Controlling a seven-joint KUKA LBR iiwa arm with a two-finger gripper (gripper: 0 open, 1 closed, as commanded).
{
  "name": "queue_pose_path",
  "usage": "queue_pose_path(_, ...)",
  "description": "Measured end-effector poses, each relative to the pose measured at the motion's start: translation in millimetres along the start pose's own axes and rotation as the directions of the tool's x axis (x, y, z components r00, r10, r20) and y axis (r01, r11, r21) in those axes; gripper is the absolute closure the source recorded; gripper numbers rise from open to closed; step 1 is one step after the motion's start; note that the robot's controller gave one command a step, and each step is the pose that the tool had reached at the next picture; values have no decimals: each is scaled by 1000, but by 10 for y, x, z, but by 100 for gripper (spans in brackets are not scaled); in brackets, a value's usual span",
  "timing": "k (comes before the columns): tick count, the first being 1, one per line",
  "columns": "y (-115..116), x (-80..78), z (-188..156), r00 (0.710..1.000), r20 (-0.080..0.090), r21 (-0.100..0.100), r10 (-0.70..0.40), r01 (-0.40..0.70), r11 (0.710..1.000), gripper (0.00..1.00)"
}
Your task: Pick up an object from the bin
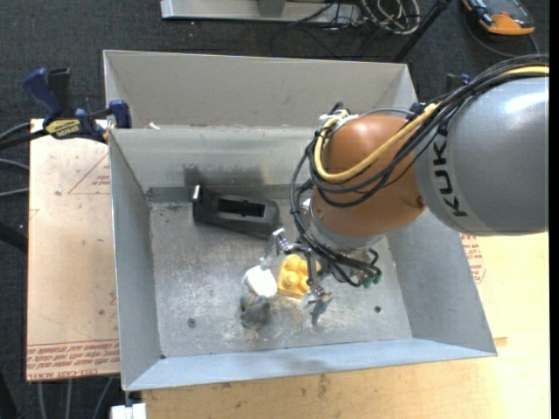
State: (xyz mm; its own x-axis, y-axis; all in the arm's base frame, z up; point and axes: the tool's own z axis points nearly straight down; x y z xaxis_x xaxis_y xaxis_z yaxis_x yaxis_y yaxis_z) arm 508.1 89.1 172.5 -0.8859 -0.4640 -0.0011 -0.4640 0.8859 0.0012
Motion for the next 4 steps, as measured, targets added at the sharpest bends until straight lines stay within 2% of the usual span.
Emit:
queue_pose_path(1, -2, 3, 11, 1000, -1, 0, 3, -3, 1000, 0)
queue_pose_path(2, 128, -79, 165, 1000, 1, 1, 5, -5, 1000, 0)
queue_pose_path(3, -252, -279, 266, 998, 3, -4, -69, 69, 998, 0)
queue_pose_path(4, -555, -751, 804, 967, -13, 3, -255, 255, 967, 100)
